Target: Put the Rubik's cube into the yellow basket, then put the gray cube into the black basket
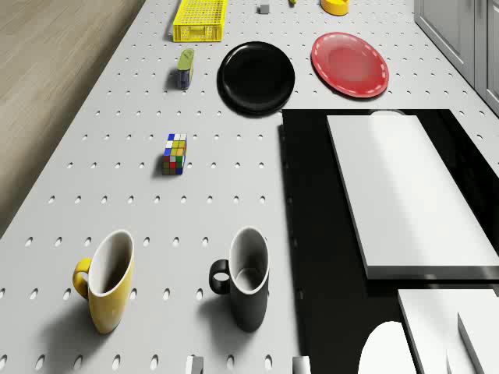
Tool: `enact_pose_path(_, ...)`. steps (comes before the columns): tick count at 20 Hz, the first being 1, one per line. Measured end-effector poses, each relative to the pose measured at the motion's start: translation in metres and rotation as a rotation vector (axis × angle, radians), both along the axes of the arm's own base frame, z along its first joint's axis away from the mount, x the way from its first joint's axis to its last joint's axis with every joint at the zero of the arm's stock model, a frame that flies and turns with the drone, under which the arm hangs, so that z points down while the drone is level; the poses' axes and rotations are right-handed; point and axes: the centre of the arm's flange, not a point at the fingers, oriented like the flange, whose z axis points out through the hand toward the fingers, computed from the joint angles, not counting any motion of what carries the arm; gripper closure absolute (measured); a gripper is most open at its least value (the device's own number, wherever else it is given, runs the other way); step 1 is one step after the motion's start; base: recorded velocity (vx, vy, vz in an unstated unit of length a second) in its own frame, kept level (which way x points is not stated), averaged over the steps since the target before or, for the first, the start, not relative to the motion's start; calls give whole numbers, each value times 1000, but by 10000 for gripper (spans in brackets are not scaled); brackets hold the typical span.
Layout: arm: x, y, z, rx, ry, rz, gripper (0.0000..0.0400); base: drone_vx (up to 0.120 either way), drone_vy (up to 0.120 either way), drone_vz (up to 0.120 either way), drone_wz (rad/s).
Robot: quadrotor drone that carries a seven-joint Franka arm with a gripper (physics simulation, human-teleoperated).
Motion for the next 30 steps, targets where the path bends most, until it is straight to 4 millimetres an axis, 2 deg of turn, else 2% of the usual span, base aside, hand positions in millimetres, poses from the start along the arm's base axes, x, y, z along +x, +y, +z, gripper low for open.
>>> enact_pose_path(3, -3, 0, 23, 0, -2, 0, 0, 67, 27, 0, 0)
enact_pose_path(8, -3, 0, 56, 0, -6, 0, 0, 120, 120, 0, 0)
enact_pose_path(13, -1, 0, 78, 0, -10, 0, 0, 120, 120, 0, 0)
enact_pose_path(19, 0, 0, 89, 0, -15, 0, 0, 120, 120, 0, 0)
enact_pose_path(30, -1, 0, 93, -1, -23, 0, 0, 120, 120, 0, 0)
